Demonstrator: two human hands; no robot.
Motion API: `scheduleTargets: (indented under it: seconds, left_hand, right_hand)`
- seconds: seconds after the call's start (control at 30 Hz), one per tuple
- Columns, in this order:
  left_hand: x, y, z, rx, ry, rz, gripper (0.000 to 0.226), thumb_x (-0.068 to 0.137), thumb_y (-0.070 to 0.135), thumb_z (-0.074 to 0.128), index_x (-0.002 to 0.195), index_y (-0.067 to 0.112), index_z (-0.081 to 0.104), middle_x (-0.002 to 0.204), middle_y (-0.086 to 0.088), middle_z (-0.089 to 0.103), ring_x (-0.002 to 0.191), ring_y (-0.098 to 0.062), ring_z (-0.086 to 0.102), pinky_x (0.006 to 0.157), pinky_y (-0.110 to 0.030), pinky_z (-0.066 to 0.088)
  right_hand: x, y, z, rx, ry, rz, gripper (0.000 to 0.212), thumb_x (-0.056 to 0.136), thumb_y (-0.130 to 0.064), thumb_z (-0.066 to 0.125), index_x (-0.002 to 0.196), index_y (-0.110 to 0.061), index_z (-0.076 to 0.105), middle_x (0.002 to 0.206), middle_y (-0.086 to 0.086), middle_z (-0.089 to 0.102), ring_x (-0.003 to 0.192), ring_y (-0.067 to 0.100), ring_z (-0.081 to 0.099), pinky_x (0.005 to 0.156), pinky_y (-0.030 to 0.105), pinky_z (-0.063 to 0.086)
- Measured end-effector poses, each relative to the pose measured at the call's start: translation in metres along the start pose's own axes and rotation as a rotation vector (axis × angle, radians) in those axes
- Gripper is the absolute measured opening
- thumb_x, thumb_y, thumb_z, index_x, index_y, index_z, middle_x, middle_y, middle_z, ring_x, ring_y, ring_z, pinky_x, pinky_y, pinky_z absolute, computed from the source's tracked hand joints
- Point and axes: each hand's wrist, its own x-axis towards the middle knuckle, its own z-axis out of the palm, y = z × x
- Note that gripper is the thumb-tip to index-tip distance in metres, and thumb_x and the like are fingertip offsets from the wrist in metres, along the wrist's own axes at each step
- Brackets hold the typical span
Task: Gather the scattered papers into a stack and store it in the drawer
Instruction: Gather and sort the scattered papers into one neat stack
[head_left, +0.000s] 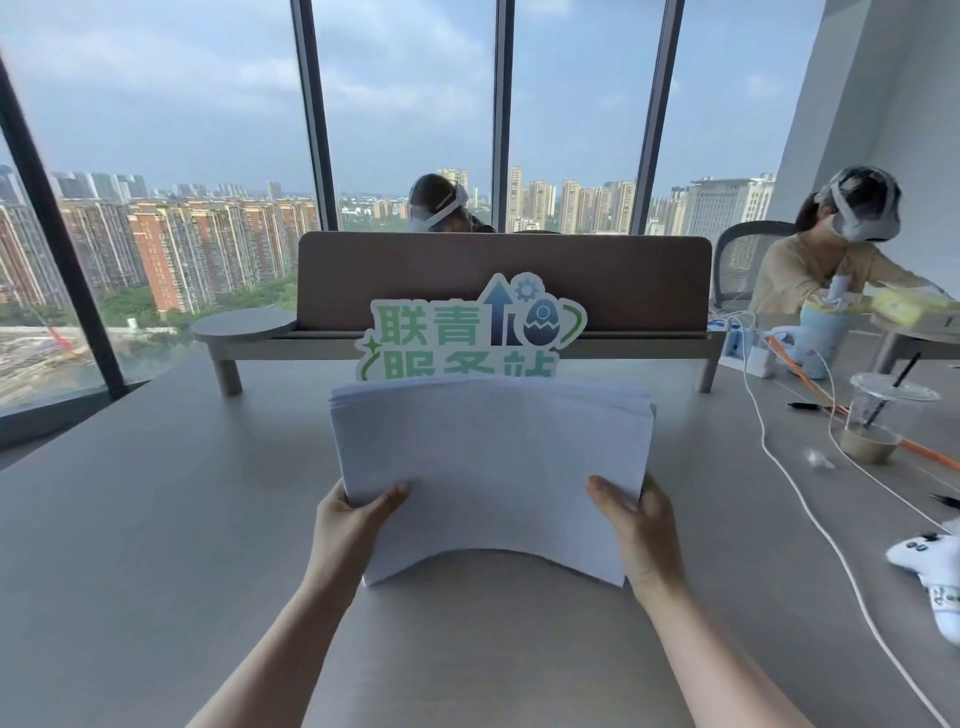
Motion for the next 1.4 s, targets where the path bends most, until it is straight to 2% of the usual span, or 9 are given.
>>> scheduleTargets:
  seconds: [0.17, 0.3, 0.53, 0.67, 0.8, 1.0, 1.17, 1.27, 1.4]
  left_hand:
    - [0.001, 0.003, -0.003, 0.010, -0.033, -0.003, 0.038, 0.061, 0.028, 0.077, 0.097, 0.021, 0.068, 0.083, 0.008, 0.076, 0.074, -0.005, 0.068, 0.065, -0.024, 0.052]
    - [0.007, 0.004, -0.005, -0.015, -0.055, -0.029, 0.048, 0.056, 0.032, 0.082, 0.101, 0.021, 0.068, 0.090, 0.005, 0.076, 0.081, -0.012, 0.069, 0.073, -0.031, 0.052]
    - [0.008, 0.016, -0.001, -0.005, -0.027, 0.059, 0.024, 0.067, 0.003, 0.080, 0.083, 0.017, 0.069, 0.073, 0.004, 0.073, 0.069, -0.017, 0.063, 0.067, -0.031, 0.051]
    - [0.001, 0.009, -0.009, -0.025, -0.045, 0.034, 0.035, 0.067, 0.010, 0.082, 0.097, 0.019, 0.066, 0.085, 0.004, 0.075, 0.077, -0.012, 0.068, 0.067, -0.023, 0.054]
    - [-0.003, 0.005, -0.010, -0.004, -0.055, 0.034, 0.036, 0.066, 0.016, 0.081, 0.100, 0.020, 0.067, 0.087, 0.006, 0.076, 0.079, -0.008, 0.070, 0.067, -0.019, 0.054]
    - [-0.004, 0.013, -0.008, -0.008, -0.059, 0.057, 0.040, 0.063, 0.025, 0.077, 0.101, 0.021, 0.066, 0.089, 0.006, 0.076, 0.080, -0.008, 0.070, 0.068, -0.023, 0.054]
    - [-0.007, 0.015, -0.008, -0.055, -0.060, 0.074, 0.038, 0.066, 0.025, 0.075, 0.103, 0.021, 0.067, 0.089, 0.006, 0.075, 0.080, -0.009, 0.070, 0.065, -0.020, 0.054]
    - [-0.006, 0.020, -0.009, -0.084, -0.057, 0.097, 0.038, 0.068, 0.024, 0.073, 0.105, 0.018, 0.066, 0.091, 0.002, 0.075, 0.082, -0.012, 0.069, 0.067, -0.022, 0.055]
    - [-0.002, 0.027, -0.009, -0.094, -0.066, 0.122, 0.044, 0.068, 0.029, 0.077, 0.108, 0.016, 0.063, 0.093, -0.003, 0.073, 0.084, -0.017, 0.070, 0.068, -0.028, 0.057]
  right_hand:
    - [-0.004, 0.006, -0.004, 0.026, -0.016, -0.022, 0.044, 0.078, -0.019, 0.067, 0.119, -0.006, 0.061, 0.108, 0.007, 0.074, 0.097, 0.021, 0.070, 0.082, 0.031, 0.057]
    - [0.000, 0.009, 0.000, 0.024, 0.031, -0.013, 0.026, 0.080, -0.007, 0.071, 0.105, -0.010, 0.066, 0.094, 0.001, 0.076, 0.085, 0.018, 0.070, 0.075, 0.031, 0.056]
    - [0.005, -0.006, 0.007, -0.029, 0.078, -0.080, 0.019, 0.091, 0.006, 0.059, 0.093, -0.013, 0.063, 0.082, -0.007, 0.075, 0.074, 0.008, 0.068, 0.067, 0.022, 0.054]
    - [-0.001, 0.000, 0.004, -0.022, 0.030, -0.054, 0.022, 0.085, -0.015, 0.069, 0.106, -0.018, 0.065, 0.102, 0.003, 0.074, 0.095, 0.021, 0.070, 0.083, 0.036, 0.054]
    - [-0.001, -0.015, 0.006, -0.037, 0.098, -0.152, 0.032, 0.079, -0.049, 0.068, 0.103, -0.030, 0.062, 0.094, 0.002, 0.068, 0.089, 0.022, 0.063, 0.082, 0.040, 0.047]
    - [0.023, -0.067, 0.026, -0.109, 0.212, -0.265, 0.046, 0.086, -0.047, 0.056, 0.128, -0.028, 0.051, 0.084, -0.012, 0.052, 0.074, -0.015, 0.052, 0.071, 0.002, 0.038]
    - [0.045, -0.080, 0.038, -0.268, 0.253, -0.202, 0.018, 0.094, -0.042, 0.059, 0.092, -0.025, 0.066, 0.090, -0.013, 0.065, 0.077, -0.008, 0.056, 0.071, 0.011, 0.042]
    - [0.048, -0.076, 0.036, -0.282, 0.320, -0.164, 0.048, 0.093, -0.039, 0.059, 0.056, -0.020, 0.034, 0.052, -0.011, 0.032, 0.051, 0.010, 0.027, 0.058, 0.033, 0.026]
    - [0.043, -0.081, 0.033, -0.291, 0.319, -0.064, 0.063, 0.091, -0.054, 0.057, 0.052, -0.024, 0.018, 0.050, -0.009, 0.017, 0.059, 0.017, 0.019, 0.058, 0.035, 0.018]
